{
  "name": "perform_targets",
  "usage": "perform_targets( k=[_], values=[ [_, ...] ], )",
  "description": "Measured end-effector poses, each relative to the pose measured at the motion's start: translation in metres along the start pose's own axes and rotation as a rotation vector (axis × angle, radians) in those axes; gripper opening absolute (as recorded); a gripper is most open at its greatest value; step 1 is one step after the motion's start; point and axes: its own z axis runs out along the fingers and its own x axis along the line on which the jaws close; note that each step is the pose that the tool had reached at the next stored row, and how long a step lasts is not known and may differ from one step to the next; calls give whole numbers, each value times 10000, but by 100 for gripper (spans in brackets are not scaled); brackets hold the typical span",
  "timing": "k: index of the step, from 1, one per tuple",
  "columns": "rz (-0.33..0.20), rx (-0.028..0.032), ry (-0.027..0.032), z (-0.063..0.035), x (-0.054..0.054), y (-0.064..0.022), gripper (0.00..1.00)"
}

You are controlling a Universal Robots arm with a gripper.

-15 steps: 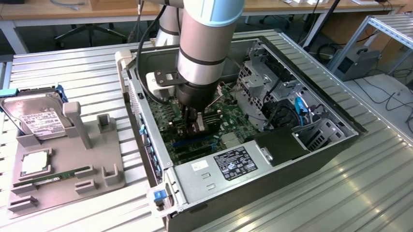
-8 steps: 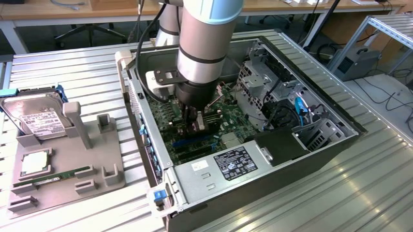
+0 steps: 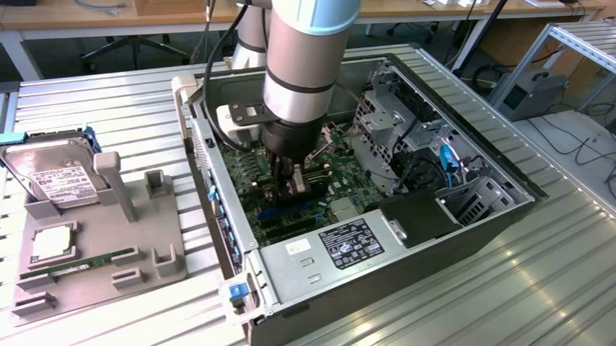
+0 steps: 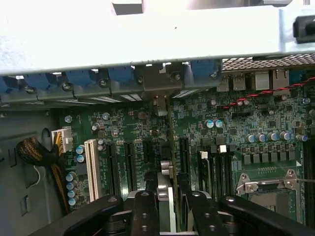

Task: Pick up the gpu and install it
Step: 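Insert the gpu into the slot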

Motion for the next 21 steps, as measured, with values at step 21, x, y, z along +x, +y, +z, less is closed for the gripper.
perform_targets(
  k=[21],
  values=[
    [2,0,2,71,3,22,28]
  ],
)
